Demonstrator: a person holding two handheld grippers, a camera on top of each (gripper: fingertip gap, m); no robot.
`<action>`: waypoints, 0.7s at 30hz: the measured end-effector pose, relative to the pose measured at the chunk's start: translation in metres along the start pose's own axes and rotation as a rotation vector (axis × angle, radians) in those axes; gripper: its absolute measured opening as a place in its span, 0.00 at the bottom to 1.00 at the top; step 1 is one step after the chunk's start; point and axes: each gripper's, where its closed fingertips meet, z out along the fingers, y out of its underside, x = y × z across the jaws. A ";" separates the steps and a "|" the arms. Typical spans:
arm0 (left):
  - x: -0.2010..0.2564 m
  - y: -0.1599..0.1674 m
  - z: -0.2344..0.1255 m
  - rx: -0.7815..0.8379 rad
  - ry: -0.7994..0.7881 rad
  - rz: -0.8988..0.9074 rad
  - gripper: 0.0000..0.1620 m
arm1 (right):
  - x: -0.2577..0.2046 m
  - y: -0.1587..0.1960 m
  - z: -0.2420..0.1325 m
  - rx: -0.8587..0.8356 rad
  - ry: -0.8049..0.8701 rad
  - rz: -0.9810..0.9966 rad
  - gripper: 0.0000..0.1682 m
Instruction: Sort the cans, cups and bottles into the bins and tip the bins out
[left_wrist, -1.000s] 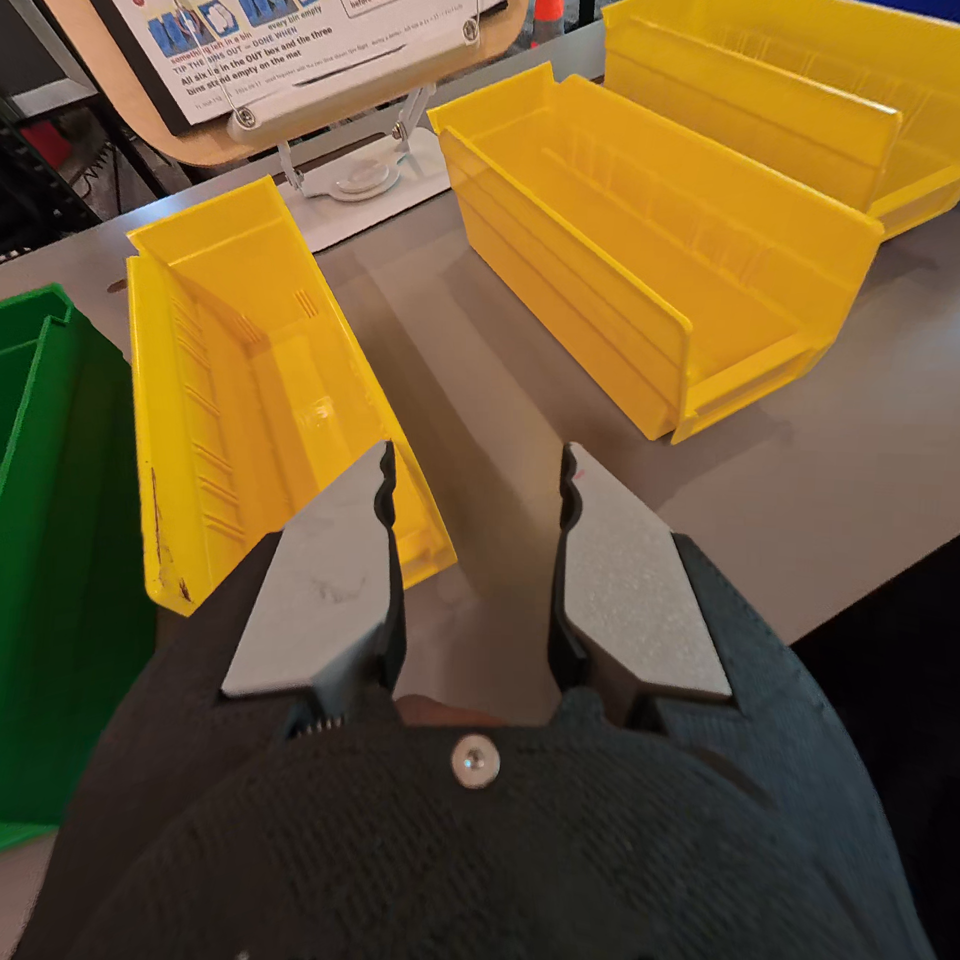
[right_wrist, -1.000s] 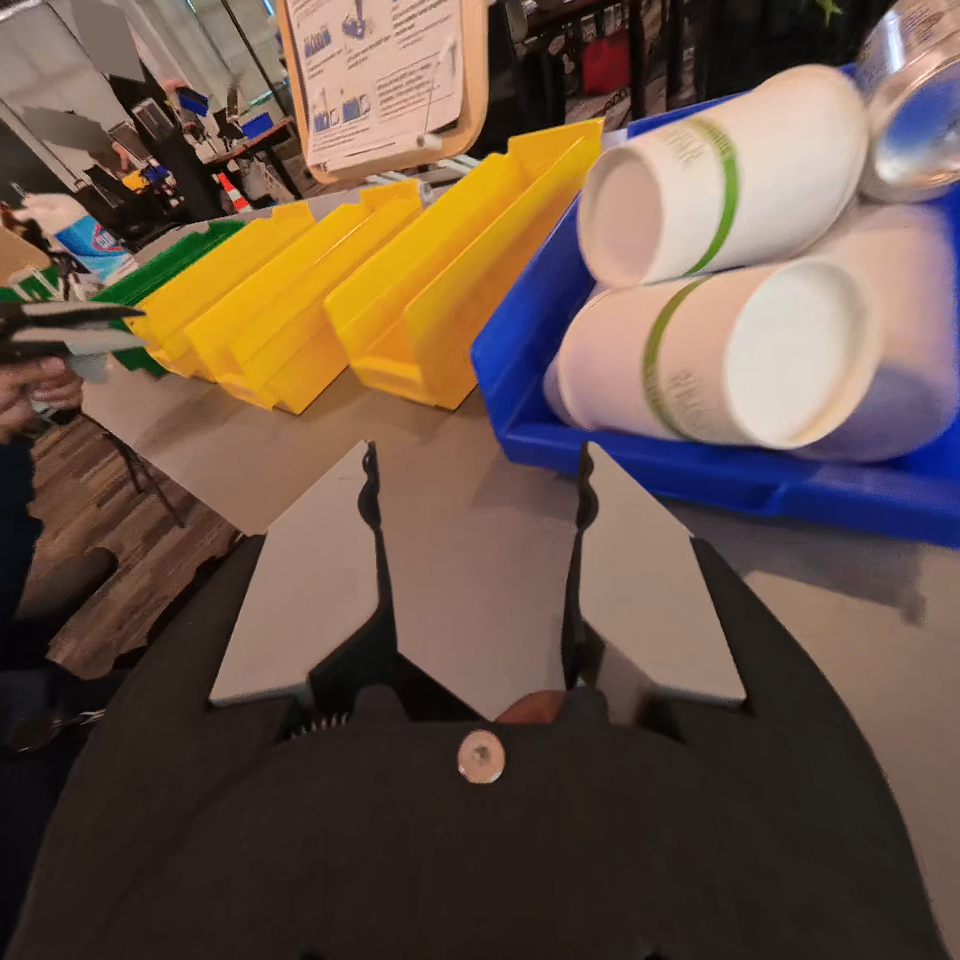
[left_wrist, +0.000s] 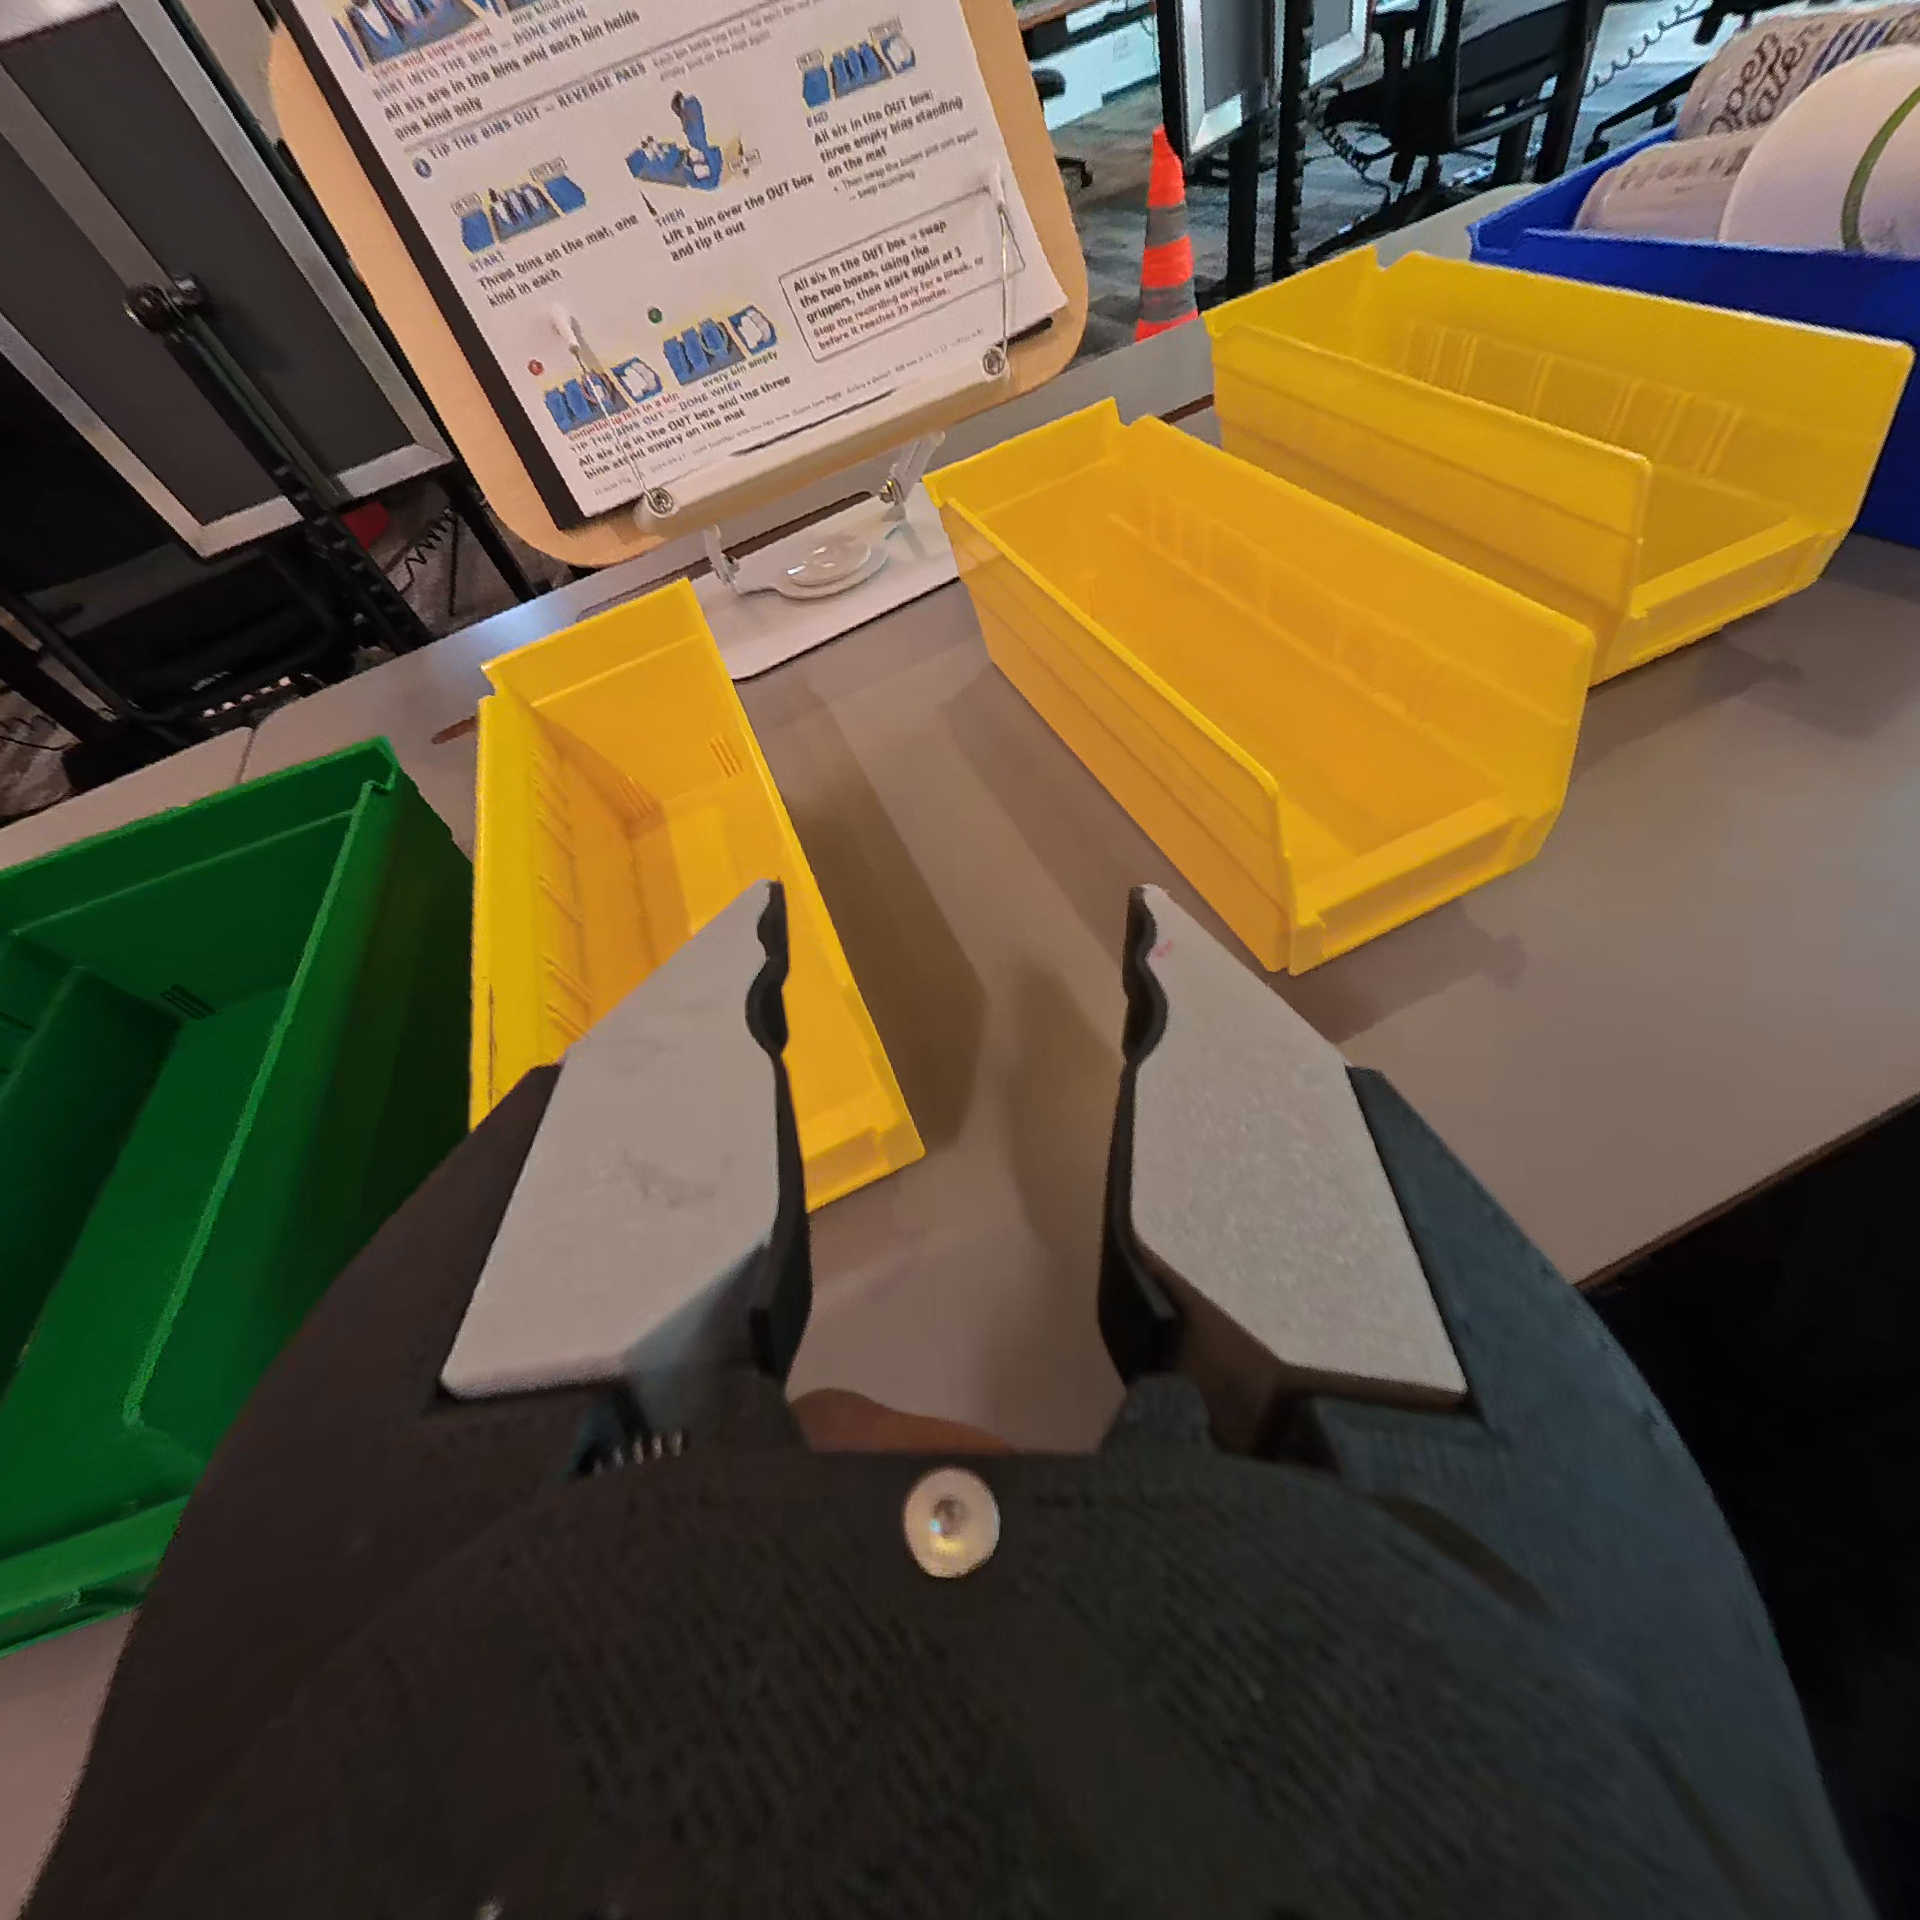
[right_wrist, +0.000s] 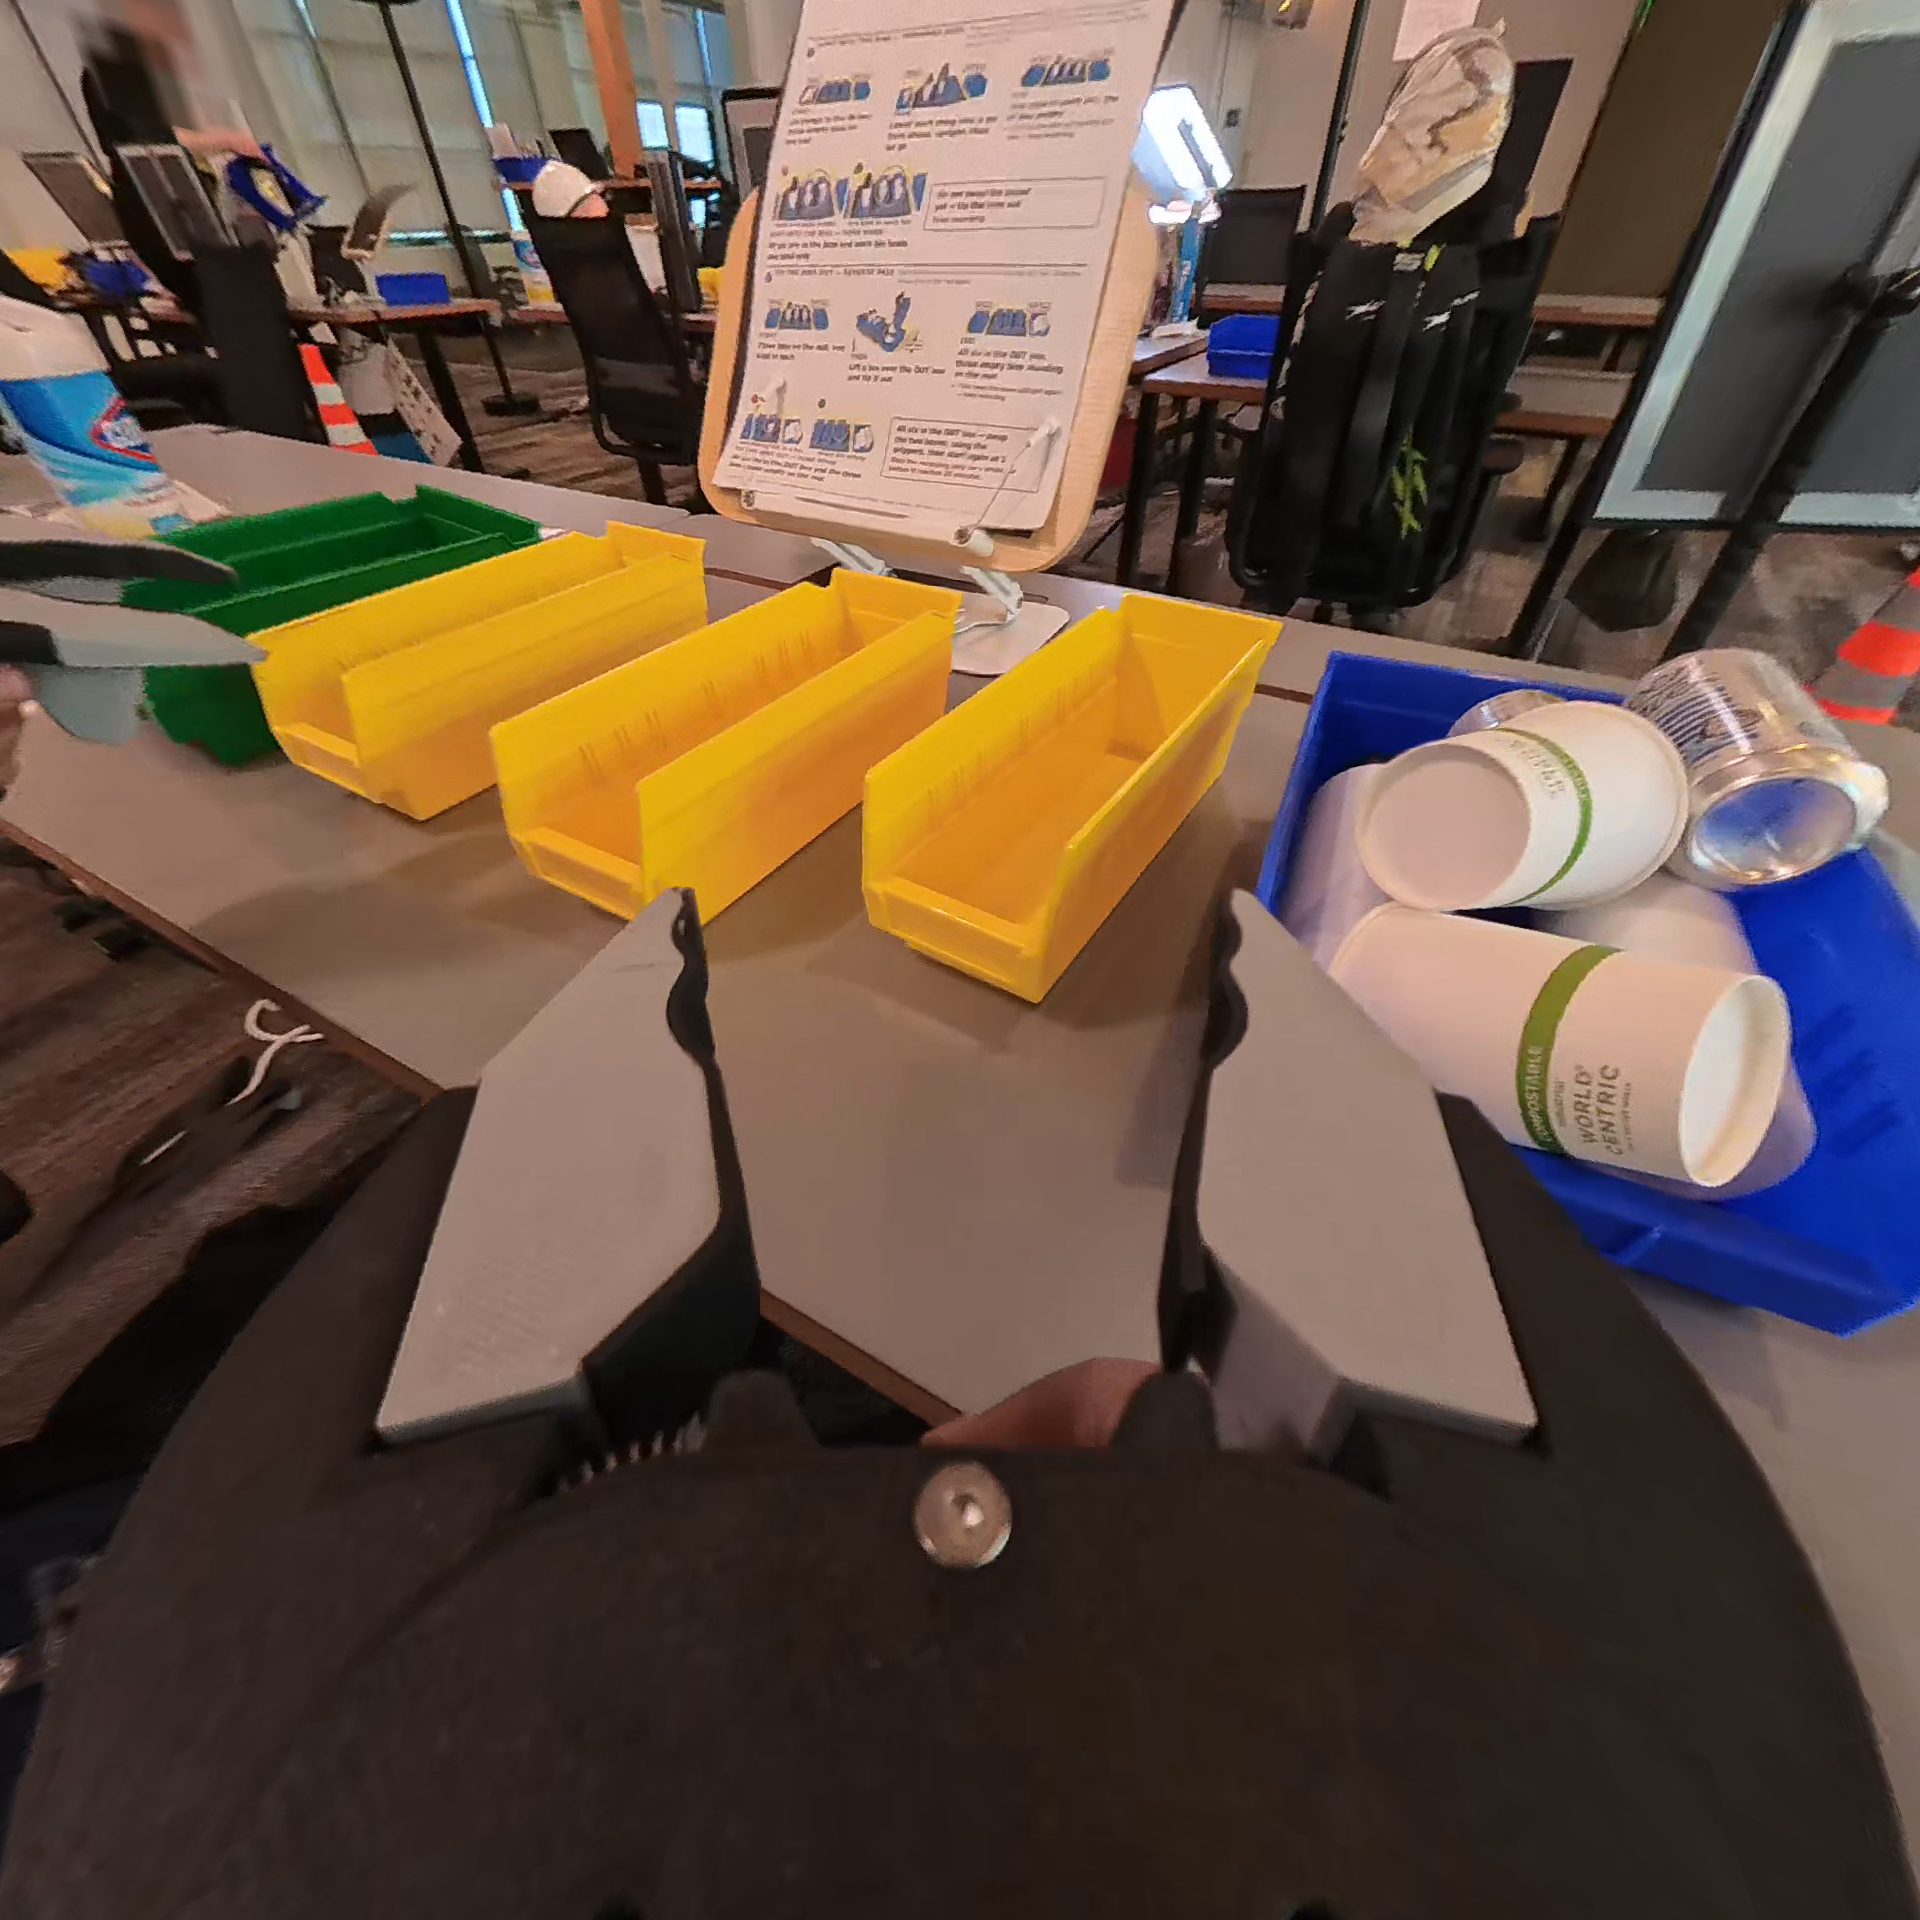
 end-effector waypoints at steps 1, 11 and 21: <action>-0.002 -0.003 -0.003 0.013 -0.009 -0.002 0.39 | 0.001 -0.002 0.000 0.012 0.021 -0.010 0.58; -0.016 -0.033 -0.024 0.167 -0.078 -0.049 0.41 | -0.013 -0.017 -0.005 0.070 0.026 -0.085 0.61; -0.011 -0.044 -0.032 0.235 -0.041 -0.034 0.35 | -0.022 -0.013 -0.001 0.049 0.019 -0.184 0.27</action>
